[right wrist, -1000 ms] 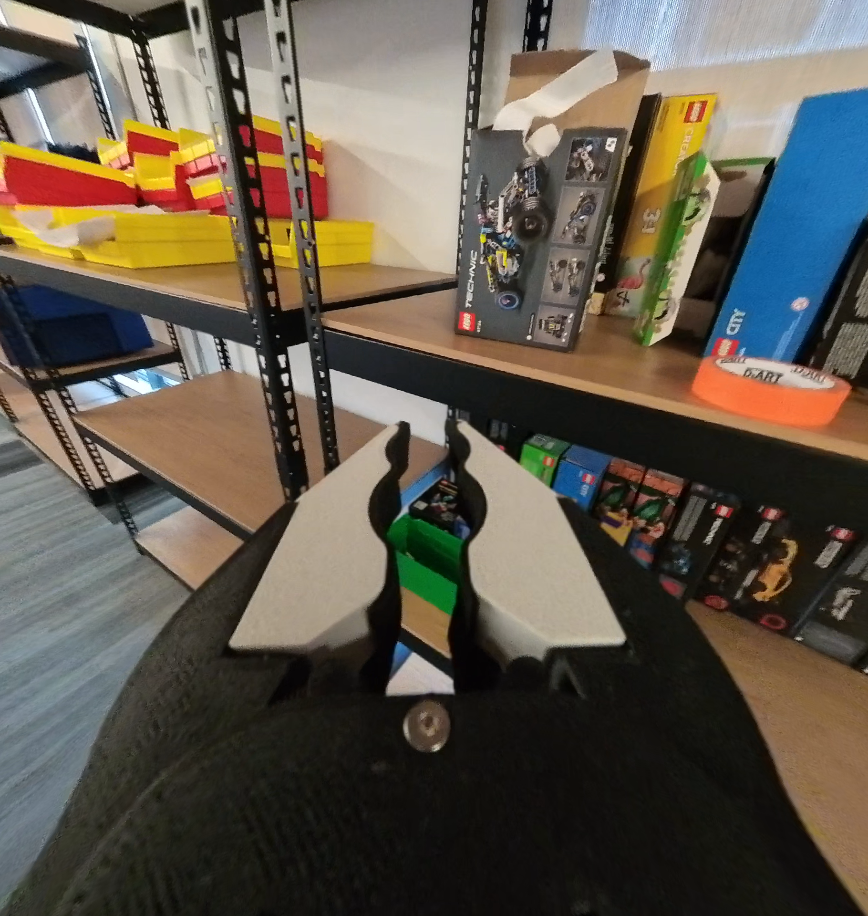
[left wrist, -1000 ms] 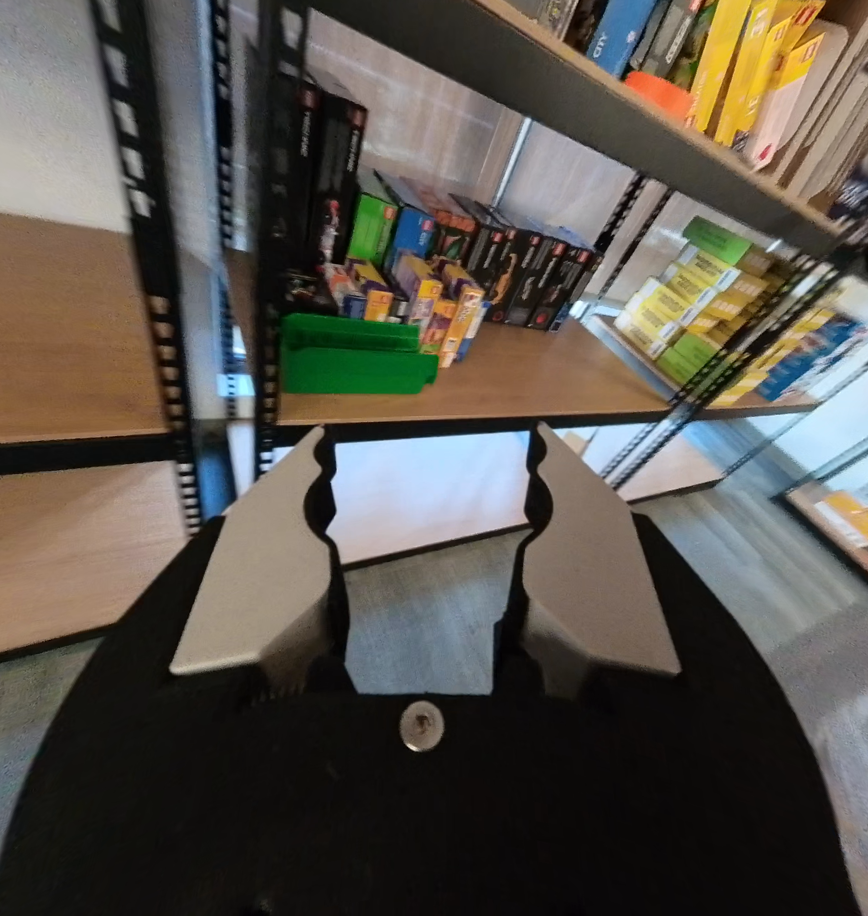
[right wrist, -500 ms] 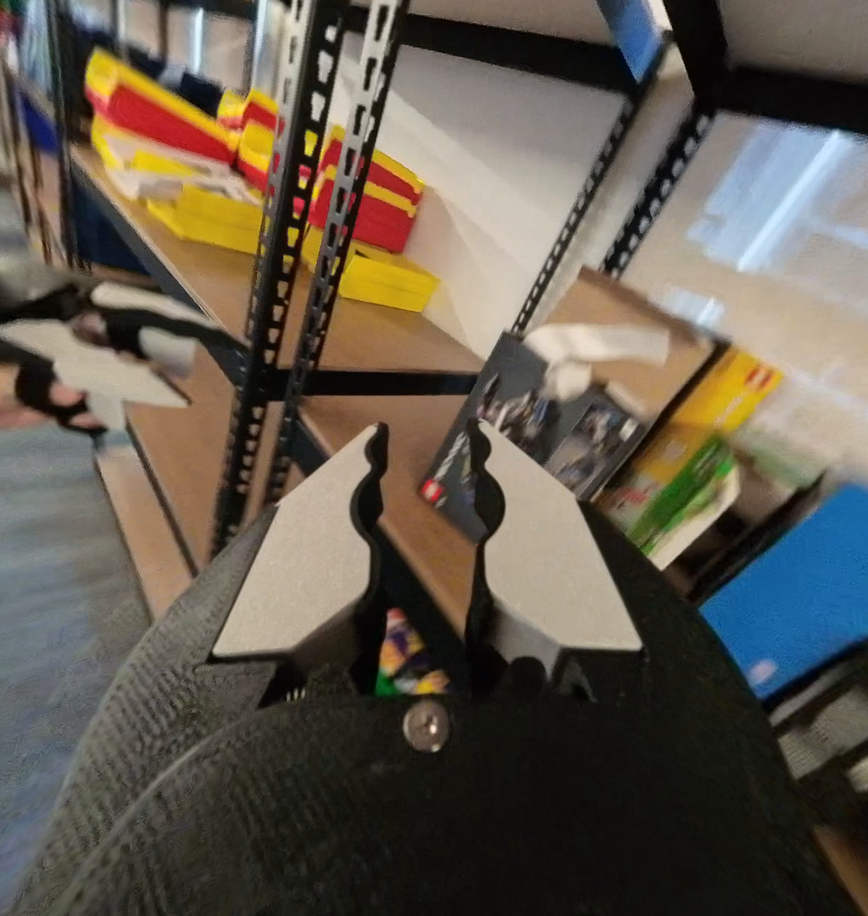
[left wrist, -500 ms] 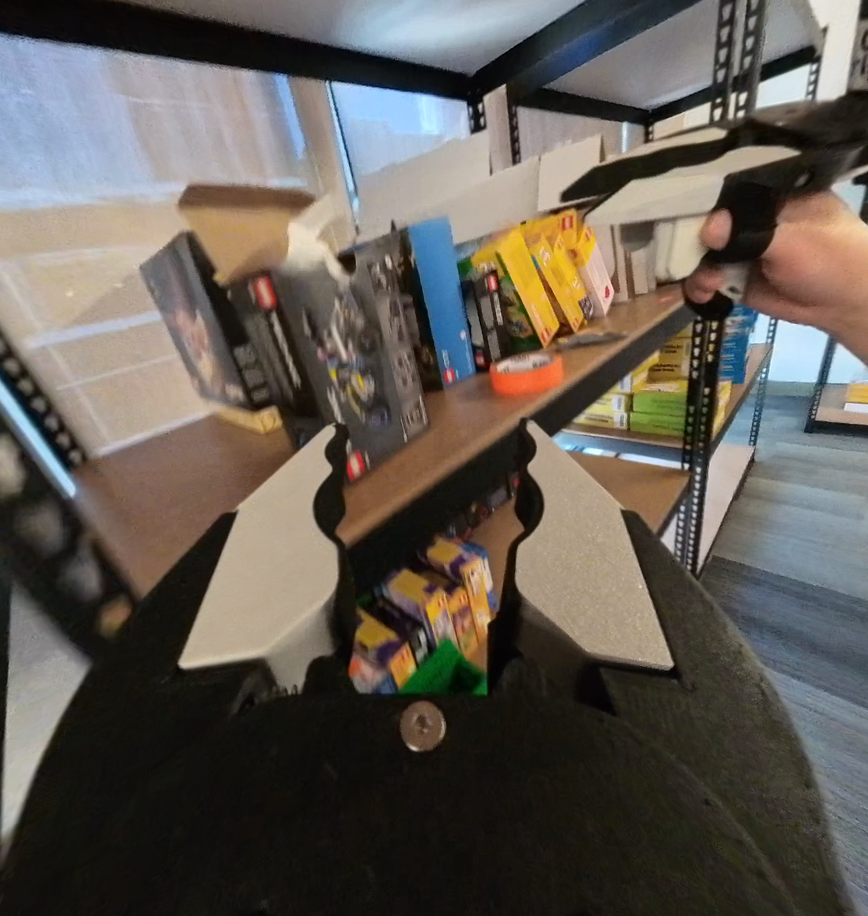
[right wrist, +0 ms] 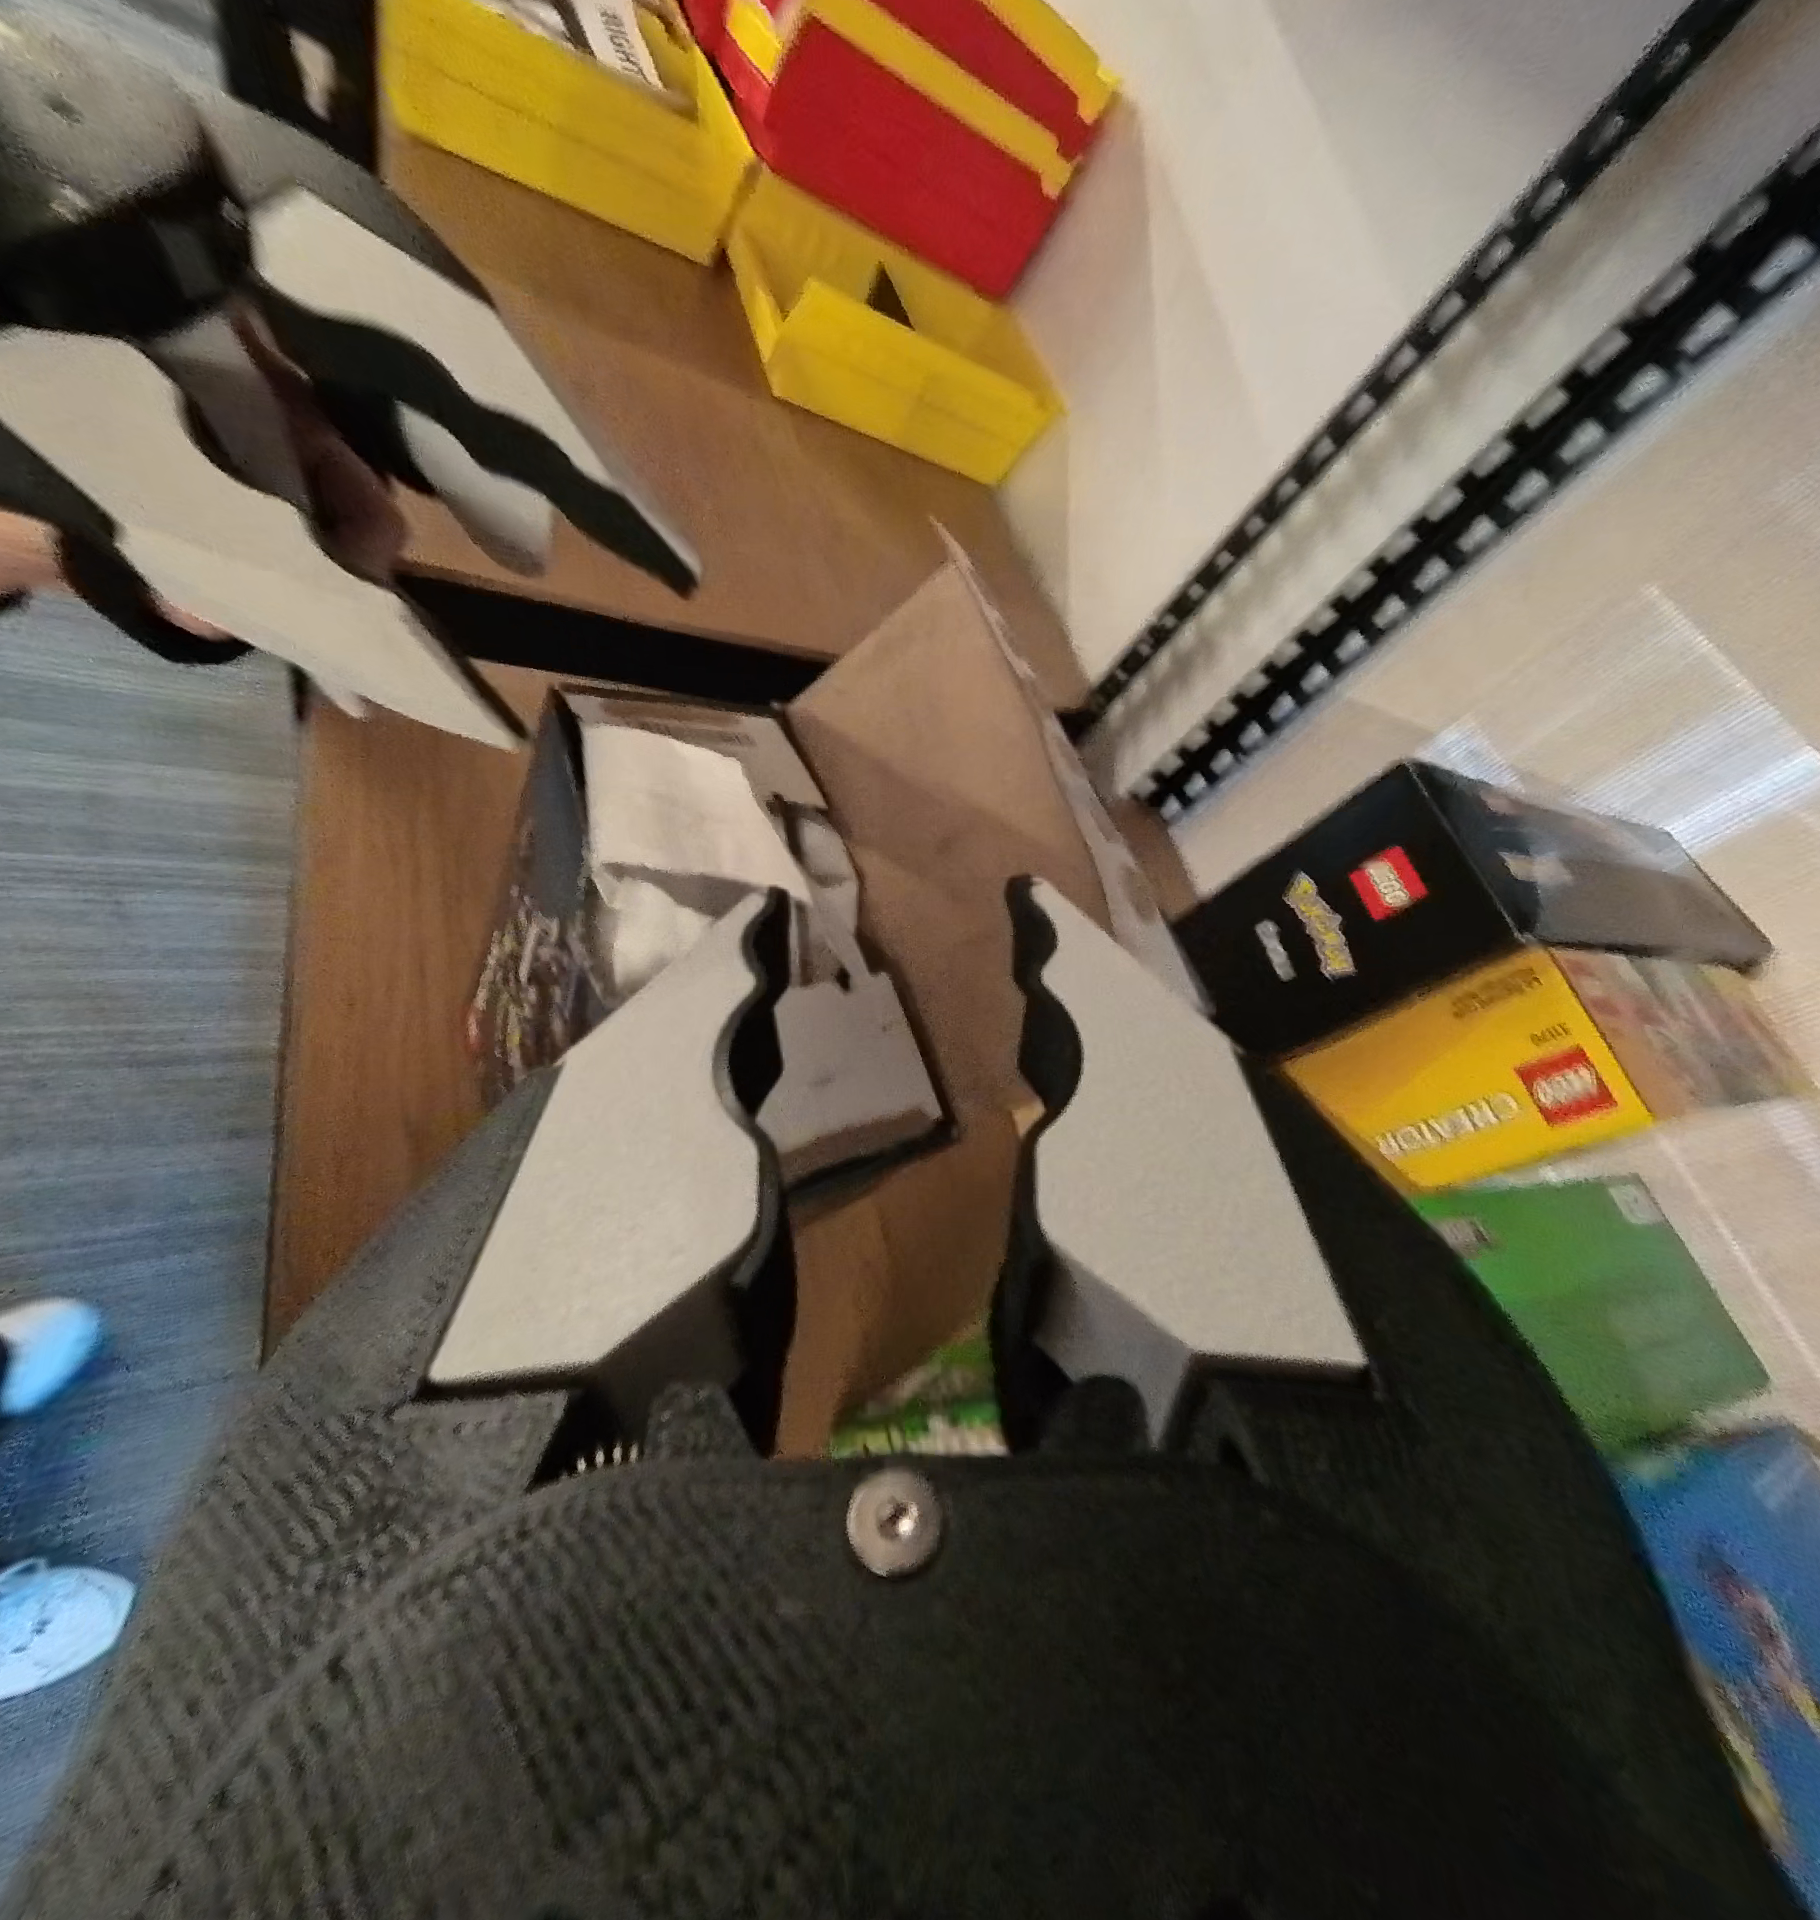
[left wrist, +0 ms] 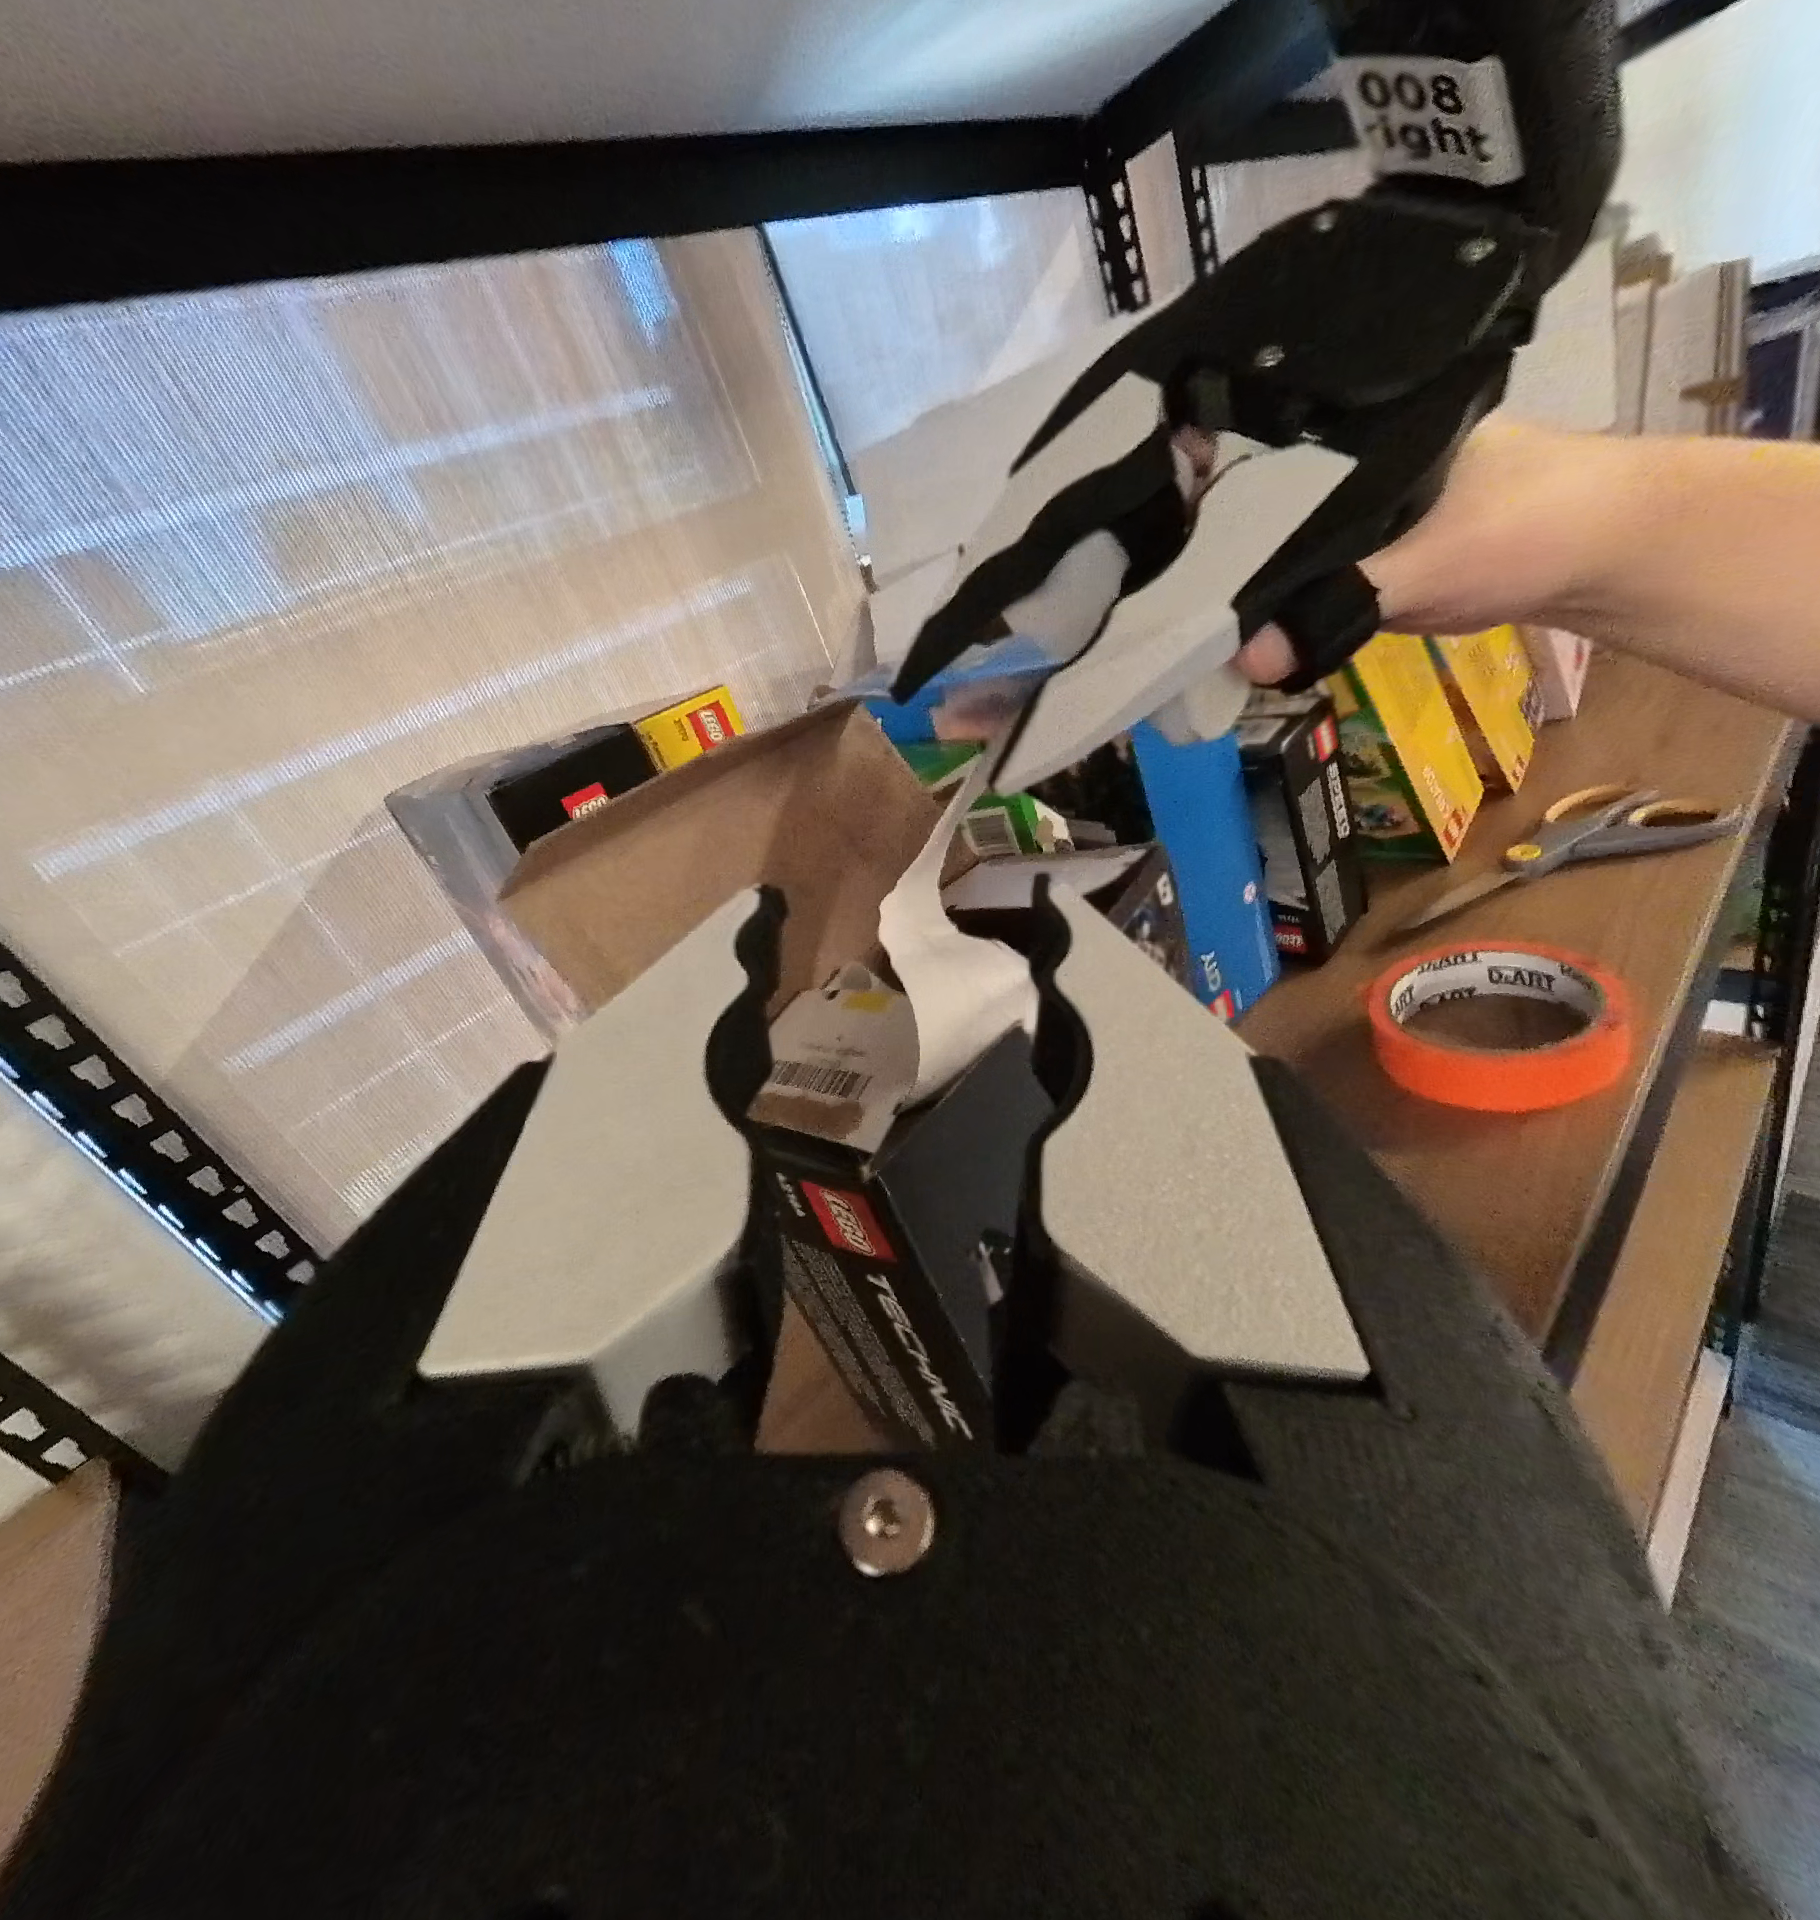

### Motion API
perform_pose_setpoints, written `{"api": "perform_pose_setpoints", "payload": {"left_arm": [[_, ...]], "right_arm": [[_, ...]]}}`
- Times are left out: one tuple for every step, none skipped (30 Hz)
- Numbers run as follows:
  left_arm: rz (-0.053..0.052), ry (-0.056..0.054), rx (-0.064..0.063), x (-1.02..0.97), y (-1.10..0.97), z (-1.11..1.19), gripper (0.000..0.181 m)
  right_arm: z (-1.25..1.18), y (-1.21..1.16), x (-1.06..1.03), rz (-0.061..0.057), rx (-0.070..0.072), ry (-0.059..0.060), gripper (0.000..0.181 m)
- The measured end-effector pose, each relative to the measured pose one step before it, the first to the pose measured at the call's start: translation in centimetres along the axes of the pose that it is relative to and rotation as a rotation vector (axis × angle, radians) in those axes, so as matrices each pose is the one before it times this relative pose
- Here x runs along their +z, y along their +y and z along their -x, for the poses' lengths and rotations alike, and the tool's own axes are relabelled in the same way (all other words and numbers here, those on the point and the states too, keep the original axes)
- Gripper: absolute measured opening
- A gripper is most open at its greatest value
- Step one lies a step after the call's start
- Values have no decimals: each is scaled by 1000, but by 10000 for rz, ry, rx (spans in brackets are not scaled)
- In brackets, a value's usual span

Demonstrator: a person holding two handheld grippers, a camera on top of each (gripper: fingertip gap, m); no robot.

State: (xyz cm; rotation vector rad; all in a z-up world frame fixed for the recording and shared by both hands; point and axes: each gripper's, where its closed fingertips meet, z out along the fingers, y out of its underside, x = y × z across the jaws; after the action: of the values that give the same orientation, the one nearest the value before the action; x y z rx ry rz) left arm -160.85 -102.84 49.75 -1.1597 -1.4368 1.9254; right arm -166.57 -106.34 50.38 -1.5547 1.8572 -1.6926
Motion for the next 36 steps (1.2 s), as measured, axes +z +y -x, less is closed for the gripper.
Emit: {"api": "perform_pose_setpoints", "payload": {"left_arm": [[118, 114, 39, 269, 367, 26, 41], [143, 112, 59, 277, 403, 27, 36], [214, 52, 80, 289, 512, 131, 31], [271, 111, 88, 308, 603, 48, 24], [286, 335, 87, 291, 633, -316, 7], [215, 304, 32, 261, 501, -299, 7], [86, 86, 8, 177, 253, 10, 5], [-14, 79, 13, 77, 55, 37, 5], [-69, 174, -22, 25, -100, -88, 3], [-73, 215, -51, -12, -158, -113, 8], [-43, 235, -46, -31, -148, -133, 13], [-38, 281, 5, -79, -151, -223, 14], [-56, 293, 59, -124, -128, -289, 14], [-43, 275, 90, -141, -73, -292, 15], [1, 269, 131, -94, 60, -303, 14], [62, 243, 162, -18, 227, -276, 11], [90, 166, 143, 55, 320, -180, 11], [10, 20, 113, 33, 194, 22, 7], [1, -50, 70, -25, 137, 139, 4], [52, 8, -6, -25, 151, 37, 5], [23, 40, -73, -35, 59, -33, 5], [9, 27, -119, -30, 25, -5, 5], [26, 25, -117, -11, 16, -11, 5], [30, 13, -24, -13, -12, -28, 5], [27, -21, 123, -19, -17, -9, 5], [27, -70, 212, -49, -34, 59, 7], [-20, -186, 131, -95, -101, 304, 13], [-120, -375, -73, -173, -216, 748, 18], [-167, -365, -206, -213, -228, 906, 20], [-92, -166, -244, -197, -70, 677, 24], [64, 27, -253, -87, 201, 363, 30], [220, 207, -258, 35, 457, -19, 37], [265, 264, -245, 131, 562, -226, 43], [46, 93, -224, 148, 241, -32, 44], [-110, -34, -149, 120, 21, 112, 43], [-112, 27, -88, 117, 30, -19, 40]], "right_arm": [[514, -224, 440, -309, 82, -560, 35], [547, 49, 434, -86, 133, -556, 30], [533, 354, 354, 158, 10, -516, 14], [701, 322, 242, 164, -186, -559, 0], [255, 89, 190, 39, -179, -181, 0], [261, 261, 140, 202, -282, -149, 0], [509, 599, 221, 505, -349, -316, 0], [438, 615, 278, 601, -393, -274, 0], [400, 325, 293, 478, -418, -265, 0], [760, 174, 330, 479, -340, -557, 0], [488, 93, 323, 501, -262, -459, 0], [10, 35, 248, 502, -209, -257, 0], [-50, 26, 217, 506, -146, -316, 0], [60, -49, 265, 399, 11, -462, 0], [-14, -18, 289, 396, 141, -500, 0], [145, -151, 280, 257, 246, -644, 0], [370, -144, 254, 220, 412, -828, 0], [57, -73, 246, 229, 523, -617, 0], [-114, -79, 177, 161, 333, -415, 0], [-63, -82, 136, 18, 51, -262, 0], [-4, -6, 123, -76, -74, -157, 0], [-43, -4, 49, -109, -10, -77, 0], [52, 23, 47, -109, 63, -78, 0], [52, 98, 85, -61, 41, -34, 0], [-1, 32, 113, -59, -1, 12, 0], [5, 35, 153, -35, -28, 4, 0], [56, 16, 116, -42, 22, -56, 0], [-4, 8, 40, -48, 64, -61, 0], [3, -5, -9, -97, 71, -91, 0], [-35, 1, 15, -116, 91, -96, 0], [-72, 50, 72, -92, 149, -67, 0], [-47, 96, 159, -33, 144, -50, 0], [-113, 154, 214, 50, 62, 30, 0], [-65, 217, 223, 150, 76, 9, 0], [-8, -20, 32, 61, 36, -12, 0], [1, 17, 24, 99, -14, -32, 0]]}}
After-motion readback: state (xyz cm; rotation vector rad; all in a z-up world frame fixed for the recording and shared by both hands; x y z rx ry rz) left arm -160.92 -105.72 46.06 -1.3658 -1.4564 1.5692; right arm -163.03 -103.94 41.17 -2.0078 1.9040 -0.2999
